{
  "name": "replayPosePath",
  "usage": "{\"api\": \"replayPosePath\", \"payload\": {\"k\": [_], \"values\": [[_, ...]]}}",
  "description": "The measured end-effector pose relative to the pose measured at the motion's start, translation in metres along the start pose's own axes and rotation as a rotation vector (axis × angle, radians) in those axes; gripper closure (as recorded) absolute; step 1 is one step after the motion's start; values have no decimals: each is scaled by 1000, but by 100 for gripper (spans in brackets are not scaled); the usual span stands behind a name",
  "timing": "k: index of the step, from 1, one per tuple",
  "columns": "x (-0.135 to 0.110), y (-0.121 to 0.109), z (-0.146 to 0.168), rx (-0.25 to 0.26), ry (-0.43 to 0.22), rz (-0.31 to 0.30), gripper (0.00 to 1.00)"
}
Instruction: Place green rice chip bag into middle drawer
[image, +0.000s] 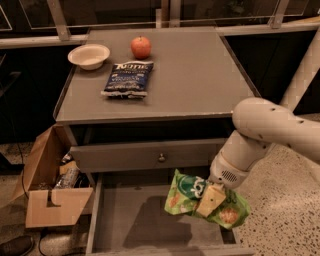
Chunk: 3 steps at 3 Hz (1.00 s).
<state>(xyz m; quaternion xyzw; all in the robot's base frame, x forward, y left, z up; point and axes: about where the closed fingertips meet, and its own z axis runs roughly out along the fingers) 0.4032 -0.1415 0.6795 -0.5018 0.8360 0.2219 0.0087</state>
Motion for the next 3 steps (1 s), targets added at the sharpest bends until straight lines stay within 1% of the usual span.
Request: {"api": "replayPosePath", "payload": {"k": [1,2,3], "values": [[-1,11,38,-66,6,5,100],[0,11,40,-69,8,5,100],[-6,20,66,-109,6,7,100]]}}
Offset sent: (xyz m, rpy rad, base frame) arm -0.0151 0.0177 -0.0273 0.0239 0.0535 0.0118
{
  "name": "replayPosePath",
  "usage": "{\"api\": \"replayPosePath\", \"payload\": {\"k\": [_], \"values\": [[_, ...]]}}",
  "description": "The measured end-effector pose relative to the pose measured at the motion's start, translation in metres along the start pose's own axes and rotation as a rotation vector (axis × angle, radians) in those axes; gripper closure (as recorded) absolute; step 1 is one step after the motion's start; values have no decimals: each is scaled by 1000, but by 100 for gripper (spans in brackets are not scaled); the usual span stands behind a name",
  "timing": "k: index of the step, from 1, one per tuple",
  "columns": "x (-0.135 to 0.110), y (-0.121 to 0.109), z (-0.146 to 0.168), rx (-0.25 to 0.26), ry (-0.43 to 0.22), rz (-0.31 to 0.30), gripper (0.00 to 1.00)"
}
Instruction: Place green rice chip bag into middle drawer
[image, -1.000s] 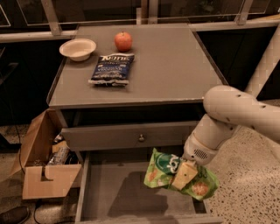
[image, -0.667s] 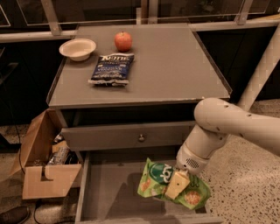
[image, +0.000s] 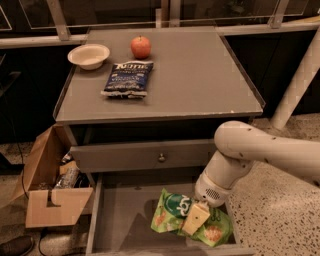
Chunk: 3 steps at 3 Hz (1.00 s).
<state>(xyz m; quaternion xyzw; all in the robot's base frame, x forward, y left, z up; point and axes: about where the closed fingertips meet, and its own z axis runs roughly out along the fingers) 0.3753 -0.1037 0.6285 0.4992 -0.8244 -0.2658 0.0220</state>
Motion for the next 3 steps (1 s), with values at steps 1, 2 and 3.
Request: {"api": "replayPosePath", "payload": {"k": [1,2,3], "values": [[-34,5,52,-36,-25,-24,100],[-35,5,52,-36,-25,-23,100],[-37,5,64,-73,-34,-10,100]]}}
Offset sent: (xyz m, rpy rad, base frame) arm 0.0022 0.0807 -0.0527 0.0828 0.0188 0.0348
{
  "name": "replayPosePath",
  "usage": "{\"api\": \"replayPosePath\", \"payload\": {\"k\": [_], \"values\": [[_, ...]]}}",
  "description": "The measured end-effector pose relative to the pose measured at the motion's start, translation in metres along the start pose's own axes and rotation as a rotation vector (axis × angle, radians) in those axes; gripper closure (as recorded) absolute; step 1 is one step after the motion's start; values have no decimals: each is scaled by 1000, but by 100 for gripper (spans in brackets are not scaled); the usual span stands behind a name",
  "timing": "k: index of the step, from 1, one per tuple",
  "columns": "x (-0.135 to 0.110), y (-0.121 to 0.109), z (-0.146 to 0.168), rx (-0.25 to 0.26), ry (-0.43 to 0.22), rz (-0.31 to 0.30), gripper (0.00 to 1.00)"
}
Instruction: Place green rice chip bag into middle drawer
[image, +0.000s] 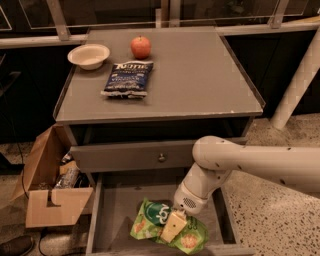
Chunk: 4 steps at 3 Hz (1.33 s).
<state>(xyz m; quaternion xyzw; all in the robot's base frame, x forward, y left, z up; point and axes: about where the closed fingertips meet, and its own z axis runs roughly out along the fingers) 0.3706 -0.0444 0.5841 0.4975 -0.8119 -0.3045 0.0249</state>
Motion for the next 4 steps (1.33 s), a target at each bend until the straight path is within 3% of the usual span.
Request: {"api": "replayPosePath", "payload": {"k": [1,2,3,4], "values": [[-19,-13,13,-1,-59,21,100],[-33,-29,13,34,-115,42,100],[-34,-39,13,49,-160,94,100],[-34,-39,13,49,-160,94,100]]}}
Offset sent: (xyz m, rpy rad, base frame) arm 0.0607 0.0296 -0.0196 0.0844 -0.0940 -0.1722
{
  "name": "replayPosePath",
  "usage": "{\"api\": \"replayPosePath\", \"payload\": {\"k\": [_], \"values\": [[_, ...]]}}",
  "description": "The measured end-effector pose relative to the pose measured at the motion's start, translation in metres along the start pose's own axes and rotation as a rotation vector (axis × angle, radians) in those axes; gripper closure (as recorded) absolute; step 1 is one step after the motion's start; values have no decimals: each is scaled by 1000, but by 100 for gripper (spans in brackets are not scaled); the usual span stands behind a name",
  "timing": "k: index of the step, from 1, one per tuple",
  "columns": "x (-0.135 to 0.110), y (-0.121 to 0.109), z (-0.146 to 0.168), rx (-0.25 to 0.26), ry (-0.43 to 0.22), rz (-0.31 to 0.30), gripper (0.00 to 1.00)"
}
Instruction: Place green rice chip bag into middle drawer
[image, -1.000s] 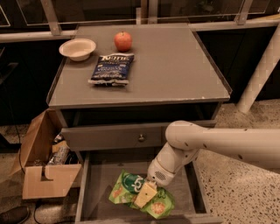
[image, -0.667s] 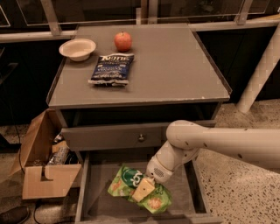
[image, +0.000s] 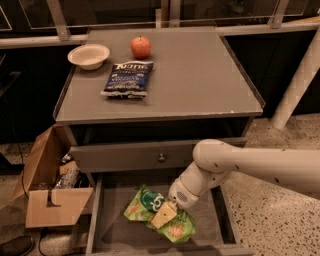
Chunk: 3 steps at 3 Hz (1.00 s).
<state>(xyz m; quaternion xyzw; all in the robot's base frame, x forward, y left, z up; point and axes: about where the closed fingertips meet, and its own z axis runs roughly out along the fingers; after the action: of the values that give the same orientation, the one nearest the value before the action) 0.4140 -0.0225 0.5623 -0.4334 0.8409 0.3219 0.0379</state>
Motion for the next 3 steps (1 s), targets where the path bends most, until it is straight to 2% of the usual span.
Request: {"api": "replayPosePath", "payload": {"k": [1,2,3], "values": [[-10,-4,13,-23,-56,41,100],[-29,-15,11,-10,-154,79,100],[-39,-23,14,-4,-204,105,100]]}}
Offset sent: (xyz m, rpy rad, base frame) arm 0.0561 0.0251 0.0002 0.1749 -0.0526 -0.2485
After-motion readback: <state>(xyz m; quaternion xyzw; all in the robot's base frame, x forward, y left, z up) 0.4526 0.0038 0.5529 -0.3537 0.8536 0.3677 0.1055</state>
